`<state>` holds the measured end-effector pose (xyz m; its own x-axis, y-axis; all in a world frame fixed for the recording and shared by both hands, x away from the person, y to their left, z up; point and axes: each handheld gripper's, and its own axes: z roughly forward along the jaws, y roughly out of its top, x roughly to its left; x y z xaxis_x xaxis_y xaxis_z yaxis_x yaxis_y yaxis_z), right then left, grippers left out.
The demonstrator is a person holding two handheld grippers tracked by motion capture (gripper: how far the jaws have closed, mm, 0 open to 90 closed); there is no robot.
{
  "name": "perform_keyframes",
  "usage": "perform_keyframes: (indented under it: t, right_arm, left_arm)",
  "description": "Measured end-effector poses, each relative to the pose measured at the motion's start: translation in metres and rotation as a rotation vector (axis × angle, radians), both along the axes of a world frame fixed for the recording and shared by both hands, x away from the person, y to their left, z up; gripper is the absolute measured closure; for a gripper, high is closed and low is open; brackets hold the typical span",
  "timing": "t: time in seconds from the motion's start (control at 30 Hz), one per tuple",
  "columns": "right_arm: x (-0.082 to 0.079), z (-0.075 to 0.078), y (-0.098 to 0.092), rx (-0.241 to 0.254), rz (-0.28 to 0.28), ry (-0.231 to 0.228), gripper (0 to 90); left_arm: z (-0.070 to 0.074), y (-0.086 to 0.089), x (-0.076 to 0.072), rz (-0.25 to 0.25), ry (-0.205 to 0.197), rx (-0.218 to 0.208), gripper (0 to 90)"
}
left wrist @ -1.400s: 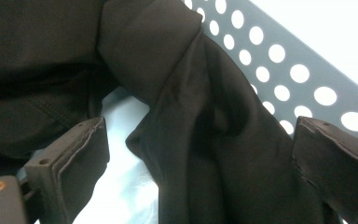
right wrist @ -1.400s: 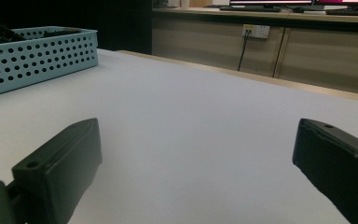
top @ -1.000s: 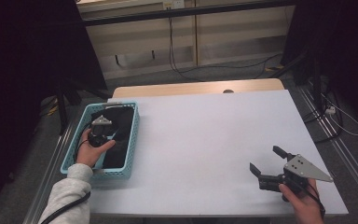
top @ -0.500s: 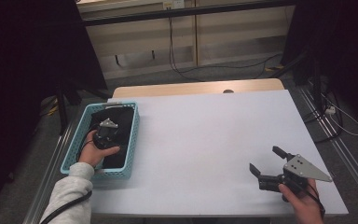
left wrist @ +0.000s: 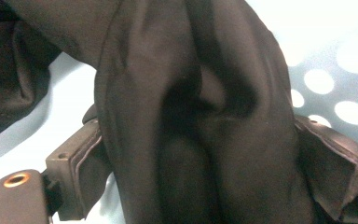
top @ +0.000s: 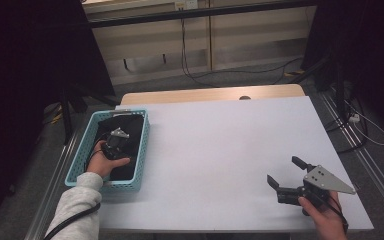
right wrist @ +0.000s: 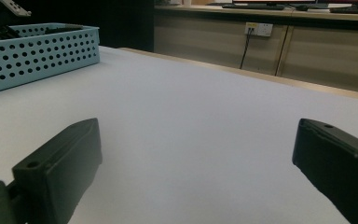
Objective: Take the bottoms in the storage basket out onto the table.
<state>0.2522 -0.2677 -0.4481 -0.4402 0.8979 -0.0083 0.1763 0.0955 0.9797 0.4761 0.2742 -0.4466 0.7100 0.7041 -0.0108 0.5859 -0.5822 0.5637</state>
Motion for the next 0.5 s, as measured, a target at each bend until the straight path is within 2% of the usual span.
perform_keyframes:
  t: [0.3,0.5]
  right_arm:
    - [0.0001,0.0,0.0,-0.001,0.002,-0.001,0.5]
    - [0.0002,0.0002,0.0002,-0.001,0.006,-0.004,0.5]
  left_arm:
    - [0.0002,0.0015,0.0026,0.007,0.006,-0.004,13.3]
    - [0.001,0.0033,0.0053,0.019,0.003,-0.013,19.7]
